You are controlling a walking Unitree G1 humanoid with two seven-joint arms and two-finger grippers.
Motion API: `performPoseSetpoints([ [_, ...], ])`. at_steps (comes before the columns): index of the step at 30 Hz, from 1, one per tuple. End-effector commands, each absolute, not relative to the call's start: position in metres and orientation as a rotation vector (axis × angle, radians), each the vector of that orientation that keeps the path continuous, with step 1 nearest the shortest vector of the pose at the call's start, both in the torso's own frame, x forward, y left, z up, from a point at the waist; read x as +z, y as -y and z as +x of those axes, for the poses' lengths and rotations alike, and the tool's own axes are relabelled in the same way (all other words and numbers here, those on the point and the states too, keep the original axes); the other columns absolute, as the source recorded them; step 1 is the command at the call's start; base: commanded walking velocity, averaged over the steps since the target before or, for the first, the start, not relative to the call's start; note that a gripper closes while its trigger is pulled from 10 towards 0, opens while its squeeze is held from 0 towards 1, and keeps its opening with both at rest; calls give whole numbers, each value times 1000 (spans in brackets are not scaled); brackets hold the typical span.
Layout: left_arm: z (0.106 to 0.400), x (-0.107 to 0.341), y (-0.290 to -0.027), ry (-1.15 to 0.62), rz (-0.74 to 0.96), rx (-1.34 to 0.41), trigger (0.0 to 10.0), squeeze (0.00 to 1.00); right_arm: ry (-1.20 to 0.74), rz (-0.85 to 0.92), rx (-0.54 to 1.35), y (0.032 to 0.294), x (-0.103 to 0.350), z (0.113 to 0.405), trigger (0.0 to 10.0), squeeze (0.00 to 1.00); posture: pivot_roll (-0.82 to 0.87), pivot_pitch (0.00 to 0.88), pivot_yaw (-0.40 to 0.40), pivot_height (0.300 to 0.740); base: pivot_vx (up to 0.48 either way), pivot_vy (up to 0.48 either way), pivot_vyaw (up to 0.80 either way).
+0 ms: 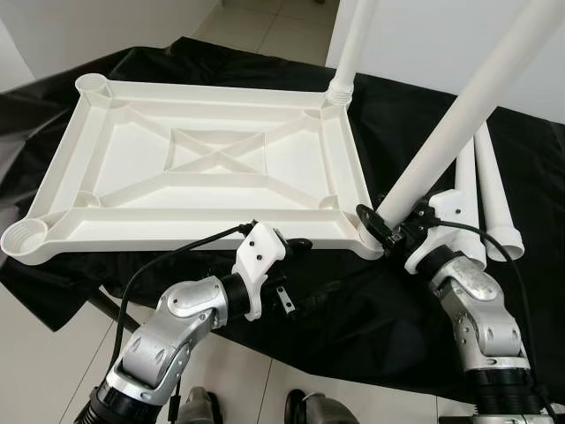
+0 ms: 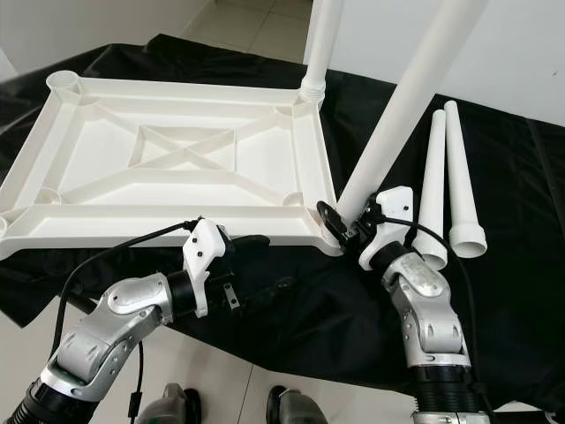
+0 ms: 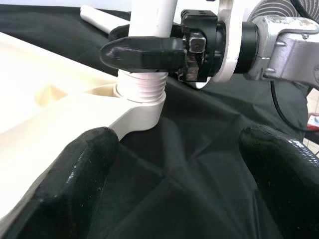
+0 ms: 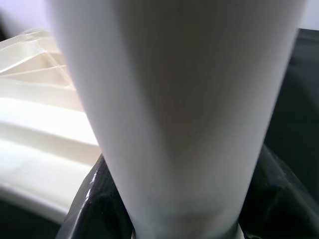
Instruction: Building children table
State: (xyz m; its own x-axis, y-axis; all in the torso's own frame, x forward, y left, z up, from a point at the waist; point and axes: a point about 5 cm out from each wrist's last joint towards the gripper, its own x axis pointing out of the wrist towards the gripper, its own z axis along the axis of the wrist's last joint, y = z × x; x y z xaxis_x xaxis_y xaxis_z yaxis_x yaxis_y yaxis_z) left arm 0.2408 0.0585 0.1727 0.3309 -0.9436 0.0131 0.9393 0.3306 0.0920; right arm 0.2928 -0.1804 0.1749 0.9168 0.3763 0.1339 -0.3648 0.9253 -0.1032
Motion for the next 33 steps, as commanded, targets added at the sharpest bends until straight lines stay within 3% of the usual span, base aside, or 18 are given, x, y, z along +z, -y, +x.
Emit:
performPoseSetpoints([
  [1,238,171,-57,63,64,-1214,10000,0,57,-62,315,182,157,290,10000,0,36,185,-87,740,0,0,0],
  [14,235,168,-54,56,43,-1203,10000,0,50,86,-128,157,150,284,10000,0,36,183,-112,740,0,0,0],
  [17,235,169,-54,57,37,-1198,10000,0,49,119,-167,153,151,286,10000,0,39,180,-114,740,0,0,0],
  [23,236,169,-56,57,40,-1194,10000,0,85,116,-74,147,155,288,10000,0,46,168,-112,740,0,0,0],
  [24,236,169,-56,57,42,-1194,10000,0,98,121,-67,148,157,288,10000,1000,47,164,-110,740,0,0,0],
  [33,237,169,-56,64,52,-1194,10000,0,194,129,-19,156,172,285,10000,1000,42,157,-108,740,0,0,0],
])
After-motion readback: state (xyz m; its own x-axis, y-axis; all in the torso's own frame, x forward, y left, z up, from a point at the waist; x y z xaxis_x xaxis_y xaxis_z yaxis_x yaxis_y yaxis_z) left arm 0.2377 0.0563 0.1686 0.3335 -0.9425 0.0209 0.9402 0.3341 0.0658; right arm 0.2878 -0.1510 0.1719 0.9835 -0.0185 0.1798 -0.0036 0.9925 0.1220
